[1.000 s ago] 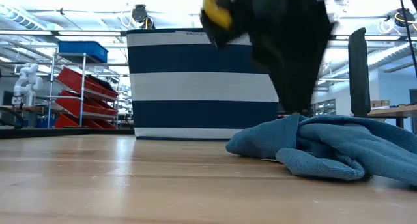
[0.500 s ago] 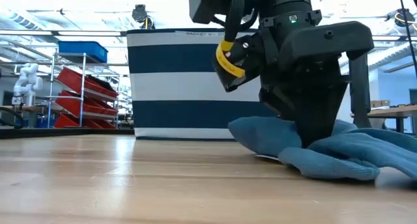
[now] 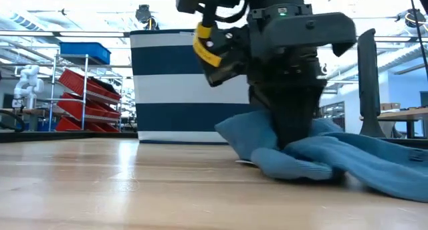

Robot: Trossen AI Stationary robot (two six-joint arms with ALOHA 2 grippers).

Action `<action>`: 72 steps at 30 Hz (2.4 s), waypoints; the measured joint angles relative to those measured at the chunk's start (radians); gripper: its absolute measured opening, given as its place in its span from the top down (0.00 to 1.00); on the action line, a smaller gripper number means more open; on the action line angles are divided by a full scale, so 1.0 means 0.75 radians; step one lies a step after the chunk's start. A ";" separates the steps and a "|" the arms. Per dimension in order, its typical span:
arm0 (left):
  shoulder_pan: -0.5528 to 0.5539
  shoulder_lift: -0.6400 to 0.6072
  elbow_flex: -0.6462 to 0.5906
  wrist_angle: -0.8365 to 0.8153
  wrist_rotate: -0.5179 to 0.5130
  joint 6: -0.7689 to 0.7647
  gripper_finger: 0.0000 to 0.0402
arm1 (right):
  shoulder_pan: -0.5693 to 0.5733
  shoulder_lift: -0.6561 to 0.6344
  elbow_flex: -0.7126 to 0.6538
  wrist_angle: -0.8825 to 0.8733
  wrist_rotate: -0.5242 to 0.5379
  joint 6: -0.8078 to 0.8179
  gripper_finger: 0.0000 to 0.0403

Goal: Sort clothes
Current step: Put the blue sock into the blue laundry bin

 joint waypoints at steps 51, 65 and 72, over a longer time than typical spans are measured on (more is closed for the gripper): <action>0.000 0.000 0.000 -0.001 0.000 -0.001 0.61 | -0.175 -0.501 0.814 -0.395 0.553 -0.318 0.98; 0.000 0.000 0.000 -0.001 0.000 -0.001 0.61 | -0.468 -0.627 0.815 -0.185 0.542 -0.521 0.98; 0.000 0.000 0.000 -0.001 0.000 -0.001 0.61 | -0.673 -0.628 0.814 -0.123 0.541 -0.516 0.98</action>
